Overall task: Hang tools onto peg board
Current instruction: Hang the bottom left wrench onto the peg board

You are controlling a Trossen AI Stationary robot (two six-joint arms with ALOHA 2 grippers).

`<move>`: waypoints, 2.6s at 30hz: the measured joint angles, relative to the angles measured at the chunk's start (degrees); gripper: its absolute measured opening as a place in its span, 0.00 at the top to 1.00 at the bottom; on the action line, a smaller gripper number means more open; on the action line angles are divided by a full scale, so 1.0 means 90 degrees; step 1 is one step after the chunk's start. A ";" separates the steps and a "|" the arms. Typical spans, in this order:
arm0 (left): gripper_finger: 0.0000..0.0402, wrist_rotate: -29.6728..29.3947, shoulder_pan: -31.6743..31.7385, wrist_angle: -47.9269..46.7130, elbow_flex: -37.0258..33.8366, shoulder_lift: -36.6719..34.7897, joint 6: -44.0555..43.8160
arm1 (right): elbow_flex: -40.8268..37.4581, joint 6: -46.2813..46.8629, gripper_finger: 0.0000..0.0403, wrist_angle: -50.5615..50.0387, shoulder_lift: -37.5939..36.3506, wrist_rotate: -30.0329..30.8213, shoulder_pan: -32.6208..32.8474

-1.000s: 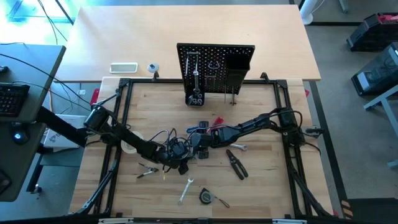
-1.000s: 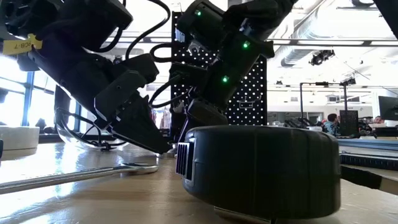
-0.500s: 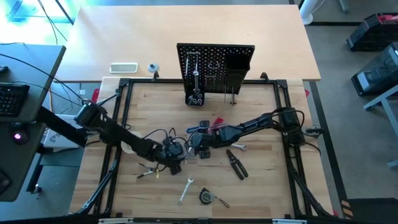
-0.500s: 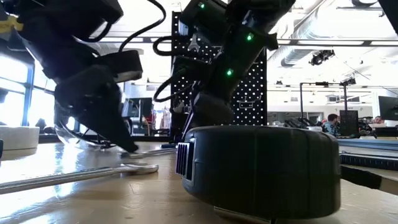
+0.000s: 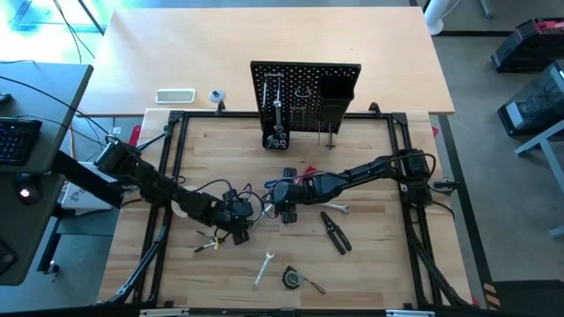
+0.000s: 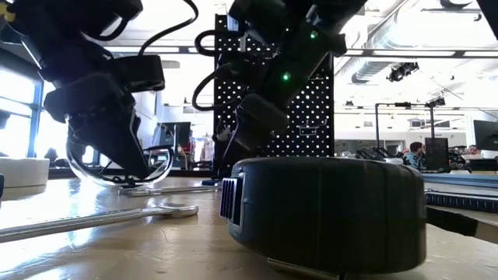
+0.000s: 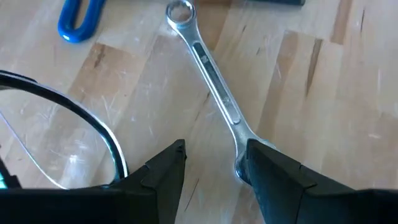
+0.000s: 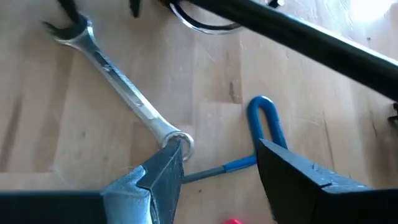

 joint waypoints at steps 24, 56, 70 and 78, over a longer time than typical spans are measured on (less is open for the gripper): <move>0.51 -0.0233 0.0022 0.0662 0.0017 0.0051 0.0369 | -0.0711 -0.0038 0.51 0.1166 0.0010 -0.0025 -0.0152; 0.54 0.0646 0.0591 0.1294 0.0044 0.0959 0.0233 | -0.0689 0.0124 0.51 0.1368 0.0407 -0.0062 -0.0154; 0.95 0.0806 0.0632 0.1203 0.0044 0.1127 0.0345 | -0.0703 0.0139 0.51 0.1335 0.0398 -0.0086 -0.0113; 0.95 0.0816 0.0627 0.0986 0.0029 0.0934 0.0540 | -0.0703 0.0184 0.51 0.1399 0.0413 -0.0031 -0.0091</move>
